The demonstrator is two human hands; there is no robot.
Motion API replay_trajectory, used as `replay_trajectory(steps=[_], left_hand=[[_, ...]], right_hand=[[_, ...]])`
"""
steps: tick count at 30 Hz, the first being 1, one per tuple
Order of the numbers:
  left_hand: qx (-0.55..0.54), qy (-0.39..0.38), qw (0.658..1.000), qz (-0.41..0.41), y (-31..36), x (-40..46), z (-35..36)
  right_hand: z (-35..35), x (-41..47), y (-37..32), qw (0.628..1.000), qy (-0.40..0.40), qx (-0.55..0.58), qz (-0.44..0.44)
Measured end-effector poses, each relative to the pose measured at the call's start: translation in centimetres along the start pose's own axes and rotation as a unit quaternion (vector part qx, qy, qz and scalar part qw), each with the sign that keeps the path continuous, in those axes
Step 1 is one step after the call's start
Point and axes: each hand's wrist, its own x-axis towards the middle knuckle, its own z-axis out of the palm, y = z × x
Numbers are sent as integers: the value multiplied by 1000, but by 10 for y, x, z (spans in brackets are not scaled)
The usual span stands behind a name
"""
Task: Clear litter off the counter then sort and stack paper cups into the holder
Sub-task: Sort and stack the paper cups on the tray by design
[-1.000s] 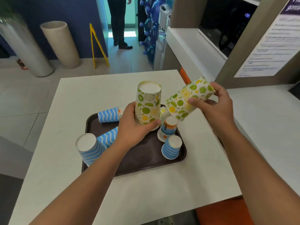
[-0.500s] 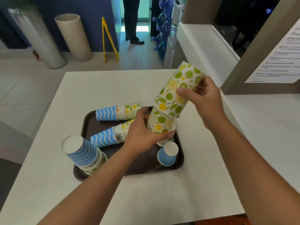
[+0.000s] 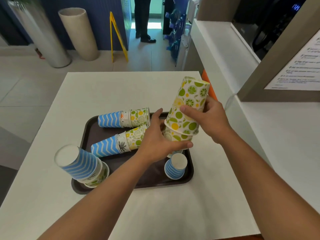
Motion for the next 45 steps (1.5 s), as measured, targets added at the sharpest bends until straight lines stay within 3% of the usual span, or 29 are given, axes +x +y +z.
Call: replay_trajectory(steps=[5,10,16,27,37,45], left_hand=[[30,-30,999,16,-3,11,1],[75,-8,997,14,-11,30,-18],[227,19,974,2,-27,64,-27],[397,-141,907,-25,-32,123,-3],[420,-130,898,-14,-42,109,-16],[463,-97,881,-15,-44,95,-25]], right_hand=[[-12,14,11,999,36,-15,-12],[-38,33,17,994,94,-41,-33],[-62,65,22,989,127,-63,-29],[-62,99,50,991,118,-62,-10],[-17,123,76,991,122,-38,-29],[13,131,90,993,16,-112,-39]])
